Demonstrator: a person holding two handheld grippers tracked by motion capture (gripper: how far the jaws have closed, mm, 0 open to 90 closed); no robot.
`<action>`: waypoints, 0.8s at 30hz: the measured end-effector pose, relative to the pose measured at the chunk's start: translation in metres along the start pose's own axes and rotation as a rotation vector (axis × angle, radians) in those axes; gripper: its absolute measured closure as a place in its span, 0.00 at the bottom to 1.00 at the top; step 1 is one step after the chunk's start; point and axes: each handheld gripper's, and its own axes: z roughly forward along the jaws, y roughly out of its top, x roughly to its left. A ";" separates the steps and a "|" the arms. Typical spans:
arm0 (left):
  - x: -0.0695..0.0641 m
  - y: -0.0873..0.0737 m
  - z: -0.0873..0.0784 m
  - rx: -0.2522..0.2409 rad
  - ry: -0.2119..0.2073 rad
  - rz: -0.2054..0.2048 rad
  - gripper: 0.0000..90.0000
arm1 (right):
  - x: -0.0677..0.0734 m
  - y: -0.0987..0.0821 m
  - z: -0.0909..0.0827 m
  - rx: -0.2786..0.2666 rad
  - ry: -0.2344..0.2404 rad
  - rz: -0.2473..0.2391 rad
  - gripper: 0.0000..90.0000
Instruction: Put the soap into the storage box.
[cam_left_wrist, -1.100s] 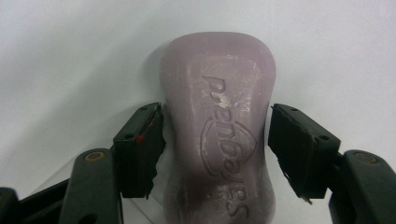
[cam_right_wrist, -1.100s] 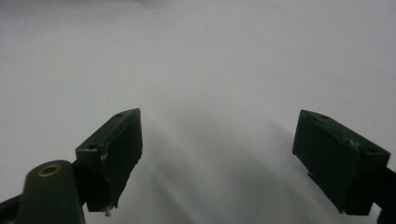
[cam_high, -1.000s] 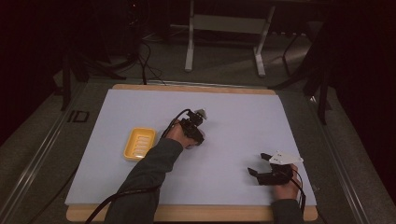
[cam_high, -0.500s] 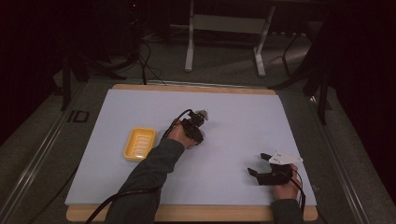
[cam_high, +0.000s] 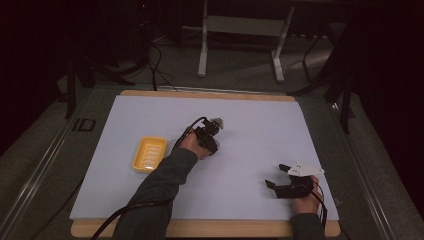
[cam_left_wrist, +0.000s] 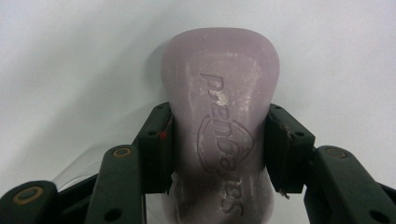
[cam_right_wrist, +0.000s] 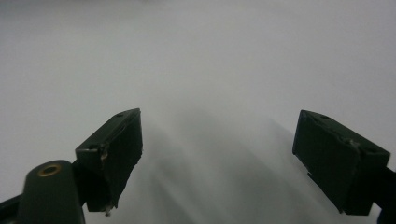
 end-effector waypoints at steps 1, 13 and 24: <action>0.000 0.000 0.000 0.005 -0.003 0.004 0.55 | 0.000 0.000 0.000 0.000 0.000 0.000 0.17; 0.000 -0.001 -0.008 -0.011 -0.005 0.008 0.55 | 0.000 0.000 0.000 0.000 0.000 0.000 0.17; 0.002 -0.003 -0.018 -0.024 -0.009 0.016 0.55 | 0.000 0.000 0.000 -0.001 -0.001 -0.002 0.17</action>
